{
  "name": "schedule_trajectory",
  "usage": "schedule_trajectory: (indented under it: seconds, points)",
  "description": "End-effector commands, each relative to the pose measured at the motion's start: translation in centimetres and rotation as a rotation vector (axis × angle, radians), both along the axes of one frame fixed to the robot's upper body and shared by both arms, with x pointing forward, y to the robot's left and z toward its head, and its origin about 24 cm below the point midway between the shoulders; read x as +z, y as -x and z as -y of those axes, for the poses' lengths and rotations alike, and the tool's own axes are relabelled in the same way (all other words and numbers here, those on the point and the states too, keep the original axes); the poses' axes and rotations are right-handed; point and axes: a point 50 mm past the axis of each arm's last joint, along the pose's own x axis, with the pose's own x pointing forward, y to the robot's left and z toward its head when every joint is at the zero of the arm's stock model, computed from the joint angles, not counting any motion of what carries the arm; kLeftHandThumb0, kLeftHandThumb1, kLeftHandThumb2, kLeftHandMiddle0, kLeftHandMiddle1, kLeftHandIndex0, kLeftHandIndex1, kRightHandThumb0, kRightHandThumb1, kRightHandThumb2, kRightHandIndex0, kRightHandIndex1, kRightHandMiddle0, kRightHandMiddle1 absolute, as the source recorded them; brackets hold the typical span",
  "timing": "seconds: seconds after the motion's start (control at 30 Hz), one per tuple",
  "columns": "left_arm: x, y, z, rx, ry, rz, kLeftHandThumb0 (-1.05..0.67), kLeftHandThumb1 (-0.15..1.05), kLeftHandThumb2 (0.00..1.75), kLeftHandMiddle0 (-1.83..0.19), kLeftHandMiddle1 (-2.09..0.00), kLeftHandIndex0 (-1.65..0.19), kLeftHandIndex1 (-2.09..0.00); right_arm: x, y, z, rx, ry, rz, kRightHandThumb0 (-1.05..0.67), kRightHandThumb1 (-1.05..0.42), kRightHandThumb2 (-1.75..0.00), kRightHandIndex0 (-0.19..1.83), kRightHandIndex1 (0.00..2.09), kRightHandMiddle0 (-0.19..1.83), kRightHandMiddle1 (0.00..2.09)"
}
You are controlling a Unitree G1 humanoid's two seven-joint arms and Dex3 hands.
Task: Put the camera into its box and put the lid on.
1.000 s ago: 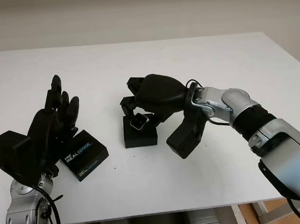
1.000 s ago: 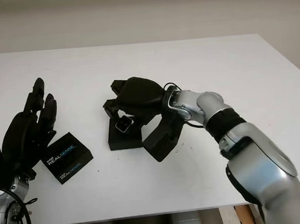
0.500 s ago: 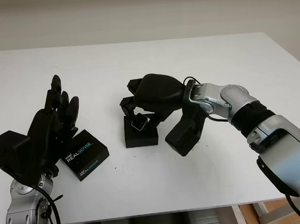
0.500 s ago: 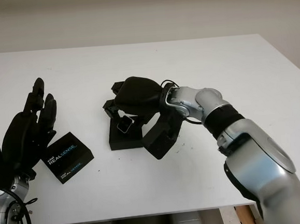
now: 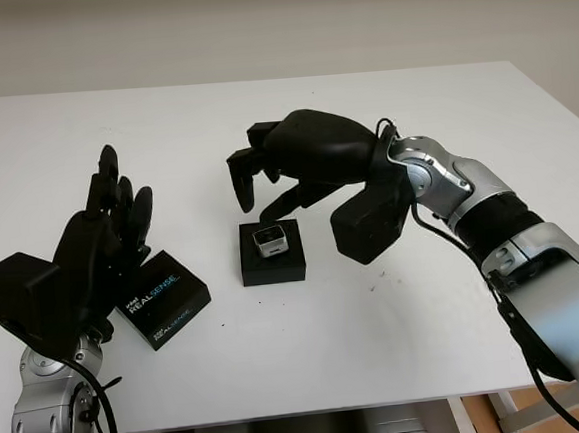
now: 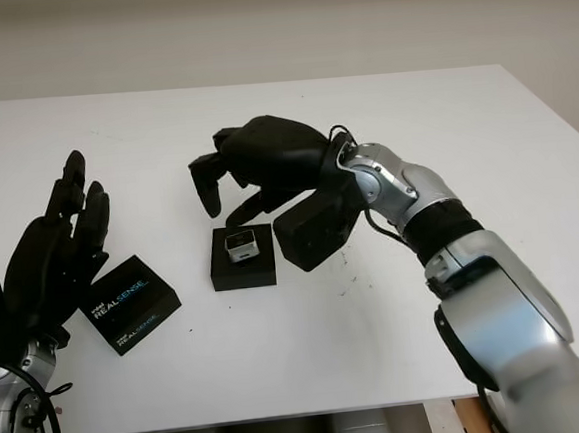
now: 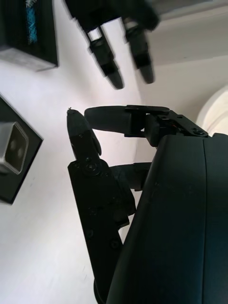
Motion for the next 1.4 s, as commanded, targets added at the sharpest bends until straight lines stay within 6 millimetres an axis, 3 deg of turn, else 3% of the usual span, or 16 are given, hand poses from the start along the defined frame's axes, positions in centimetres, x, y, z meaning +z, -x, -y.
schedule_trajectory:
  seconds: [0.0,0.5,0.67,0.93,1.07,1.37]
  points:
    - [0.3,-0.2,0.1,-0.006,-0.007,0.011,-0.72,1.05,0.5,0.19,0.0,0.19,0.0,0.2,0.4,0.2,0.001,-0.034,-0.01,-0.37,-1.05,-0.08,0.22,1.71,0.34,1.44]
    - [0.3,0.0,0.1,0.002,-0.008,0.012,-0.71,1.05,0.5,0.19,0.0,0.19,0.0,-1.0,0.8,0.3,0.007,-0.105,-0.092,-0.3,-1.02,-0.05,0.25,1.62,0.34,1.47]
    - [0.2,0.0,0.1,0.003,-0.002,0.007,-0.71,1.05,0.5,0.19,0.0,0.19,0.0,-1.7,0.1,0.7,-0.116,-0.076,-0.119,-0.48,-0.96,-0.05,0.27,1.22,0.32,1.1]
    - [0.2,0.1,0.1,0.0,-0.002,0.008,-0.72,1.05,0.49,0.19,0.0,0.19,0.0,-3.3,-1.3,2.1,-0.265,-0.118,-0.264,-0.68,-0.87,-0.05,0.14,0.69,0.32,0.51]
    - [0.1,0.2,0.2,-0.002,-0.009,0.012,-0.71,1.05,0.5,0.19,0.0,0.19,0.0,-4.3,-1.6,3.3,-0.317,-0.212,-0.34,-0.69,-0.82,-0.05,0.14,0.33,0.29,0.56]
    - [0.1,0.2,0.2,0.003,-0.007,0.009,-0.71,1.05,0.5,0.19,0.0,0.19,0.0,-6.7,-1.3,6.0,-0.423,-0.375,-0.486,-0.73,-0.85,-0.06,0.03,0.14,0.27,0.61]
